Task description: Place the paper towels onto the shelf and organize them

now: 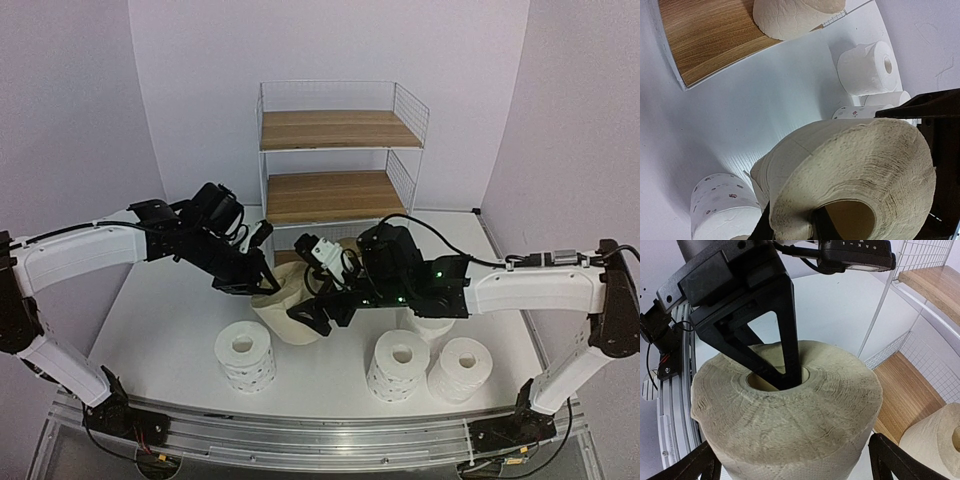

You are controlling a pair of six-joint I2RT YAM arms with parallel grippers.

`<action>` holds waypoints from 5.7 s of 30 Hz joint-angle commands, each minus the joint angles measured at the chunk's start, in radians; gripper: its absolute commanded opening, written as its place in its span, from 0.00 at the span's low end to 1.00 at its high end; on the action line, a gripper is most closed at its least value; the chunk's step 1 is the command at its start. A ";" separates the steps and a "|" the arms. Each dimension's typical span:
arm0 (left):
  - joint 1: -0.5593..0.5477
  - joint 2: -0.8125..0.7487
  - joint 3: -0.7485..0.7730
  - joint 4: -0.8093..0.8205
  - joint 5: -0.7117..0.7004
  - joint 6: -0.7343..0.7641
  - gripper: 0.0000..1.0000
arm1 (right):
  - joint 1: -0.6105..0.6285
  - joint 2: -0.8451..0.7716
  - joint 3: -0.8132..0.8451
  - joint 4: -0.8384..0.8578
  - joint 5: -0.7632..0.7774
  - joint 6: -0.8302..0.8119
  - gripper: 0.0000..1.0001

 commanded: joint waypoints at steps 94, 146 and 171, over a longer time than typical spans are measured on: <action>-0.018 -0.470 -0.066 -0.315 -0.680 -0.366 1.00 | -0.010 0.731 0.226 0.861 0.872 0.206 0.64; -0.017 -0.400 -0.278 0.131 -0.406 -0.125 1.00 | 0.016 -0.316 0.043 -1.033 0.291 1.096 0.93; -0.018 -0.363 -0.329 0.341 -0.089 0.098 1.00 | -0.077 -0.197 -0.138 -0.966 0.149 1.175 0.59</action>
